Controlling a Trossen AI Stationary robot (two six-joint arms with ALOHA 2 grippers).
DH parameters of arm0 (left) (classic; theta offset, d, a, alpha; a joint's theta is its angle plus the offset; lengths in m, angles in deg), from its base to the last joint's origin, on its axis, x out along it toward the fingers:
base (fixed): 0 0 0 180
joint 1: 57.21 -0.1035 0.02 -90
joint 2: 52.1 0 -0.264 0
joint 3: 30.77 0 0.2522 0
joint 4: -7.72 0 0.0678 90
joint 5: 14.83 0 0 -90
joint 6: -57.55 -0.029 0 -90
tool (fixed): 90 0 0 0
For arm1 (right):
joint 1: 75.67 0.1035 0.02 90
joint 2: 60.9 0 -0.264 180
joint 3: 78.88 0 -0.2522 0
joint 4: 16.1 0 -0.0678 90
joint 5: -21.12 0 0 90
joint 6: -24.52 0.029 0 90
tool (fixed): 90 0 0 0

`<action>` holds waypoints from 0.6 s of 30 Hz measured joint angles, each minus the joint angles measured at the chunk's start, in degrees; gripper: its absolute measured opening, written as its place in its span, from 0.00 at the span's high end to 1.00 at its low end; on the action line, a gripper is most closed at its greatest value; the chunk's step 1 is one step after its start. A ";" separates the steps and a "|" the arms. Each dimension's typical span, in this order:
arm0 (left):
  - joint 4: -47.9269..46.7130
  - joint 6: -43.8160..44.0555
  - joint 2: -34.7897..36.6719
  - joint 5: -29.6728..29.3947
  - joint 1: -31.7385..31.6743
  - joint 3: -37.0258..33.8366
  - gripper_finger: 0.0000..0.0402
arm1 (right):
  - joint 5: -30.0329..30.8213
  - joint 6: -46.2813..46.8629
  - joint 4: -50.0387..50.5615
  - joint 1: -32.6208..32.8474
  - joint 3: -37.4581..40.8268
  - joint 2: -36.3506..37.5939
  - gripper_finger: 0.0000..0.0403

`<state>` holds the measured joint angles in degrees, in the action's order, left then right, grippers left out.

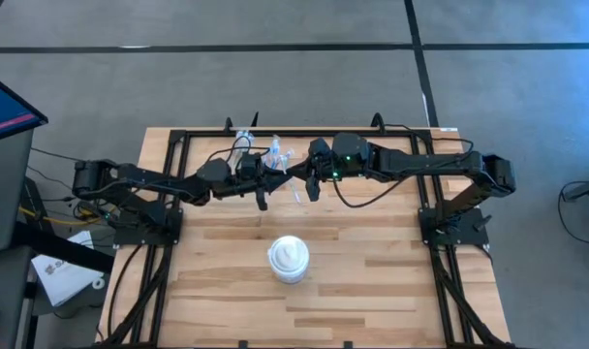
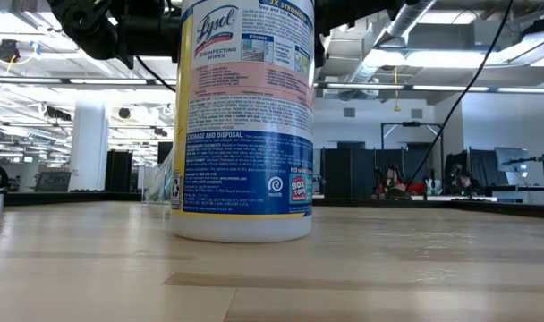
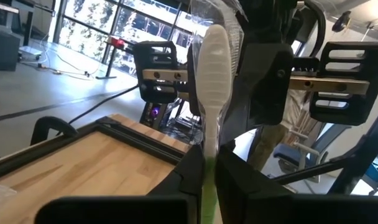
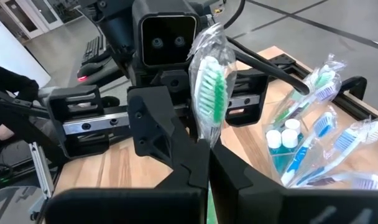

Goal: Pick & Place toothbrushing station
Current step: Put the green toothbrush into the transparent organizer

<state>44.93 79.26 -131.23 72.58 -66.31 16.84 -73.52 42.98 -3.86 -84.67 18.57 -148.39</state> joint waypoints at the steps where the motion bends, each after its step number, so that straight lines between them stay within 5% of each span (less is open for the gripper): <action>1: -0.09 -0.21 0.01 -0.01 -0.04 0.00 0.97 | 0.00 -0.02 0.01 -0.01 0.00 0.00 1.00; 18: -9.18 -3.97 4.93 -1.21 -3.88 -0.17 0.96 | -0.45 0.00 1.75 -1.31 0.00 0.07 0.73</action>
<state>35.75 75.29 -126.30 71.37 -70.20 16.67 -73.97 42.98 -2.11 -85.98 18.57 -148.32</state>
